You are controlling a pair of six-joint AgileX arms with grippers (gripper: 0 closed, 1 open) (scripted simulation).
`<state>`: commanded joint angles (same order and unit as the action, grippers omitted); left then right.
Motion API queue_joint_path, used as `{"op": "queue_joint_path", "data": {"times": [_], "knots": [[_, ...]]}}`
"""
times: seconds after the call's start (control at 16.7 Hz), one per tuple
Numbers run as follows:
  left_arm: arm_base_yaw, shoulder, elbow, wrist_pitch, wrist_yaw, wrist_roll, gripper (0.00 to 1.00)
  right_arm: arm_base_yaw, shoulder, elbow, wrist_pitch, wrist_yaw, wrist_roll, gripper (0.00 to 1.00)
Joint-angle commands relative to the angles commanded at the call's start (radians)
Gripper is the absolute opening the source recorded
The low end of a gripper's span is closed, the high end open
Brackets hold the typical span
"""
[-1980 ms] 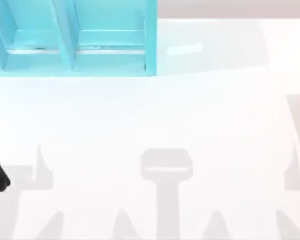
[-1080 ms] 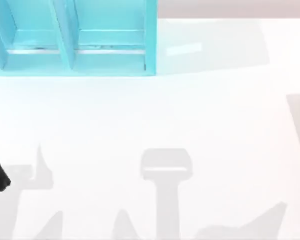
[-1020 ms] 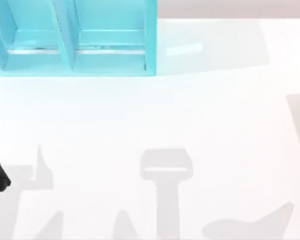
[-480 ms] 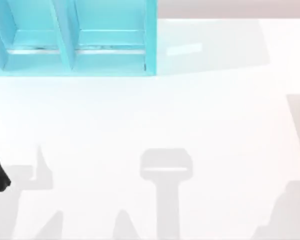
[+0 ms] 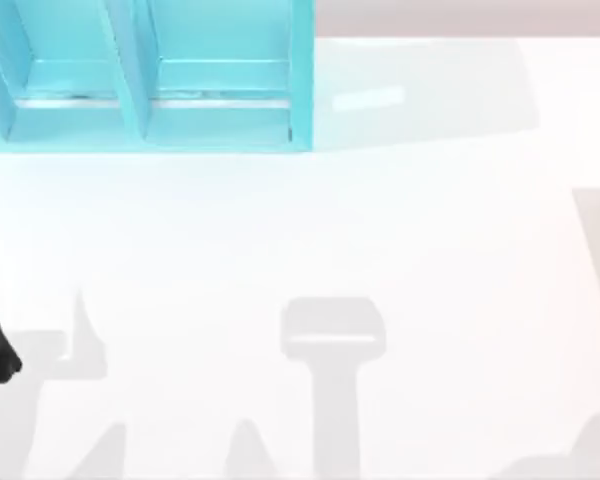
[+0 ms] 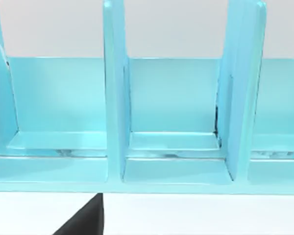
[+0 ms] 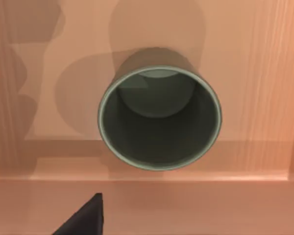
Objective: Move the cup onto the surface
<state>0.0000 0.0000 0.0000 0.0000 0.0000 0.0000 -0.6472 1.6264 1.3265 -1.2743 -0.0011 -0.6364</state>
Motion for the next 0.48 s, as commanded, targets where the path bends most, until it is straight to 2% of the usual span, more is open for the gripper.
{"op": "queue_joint_path", "data": {"times": [0.24,0.48], "knots": [[0.0,0.0,0.0,0.0,0.0,0.0,1.0,0.003,0.002,-0.016,0.017,0.0,0.003,1.0],[0.0,0.0,0.0,0.0,0.0,0.0,1.0,0.004,0.035,-0.117,0.152,0.0,0.004,1.0]]}}
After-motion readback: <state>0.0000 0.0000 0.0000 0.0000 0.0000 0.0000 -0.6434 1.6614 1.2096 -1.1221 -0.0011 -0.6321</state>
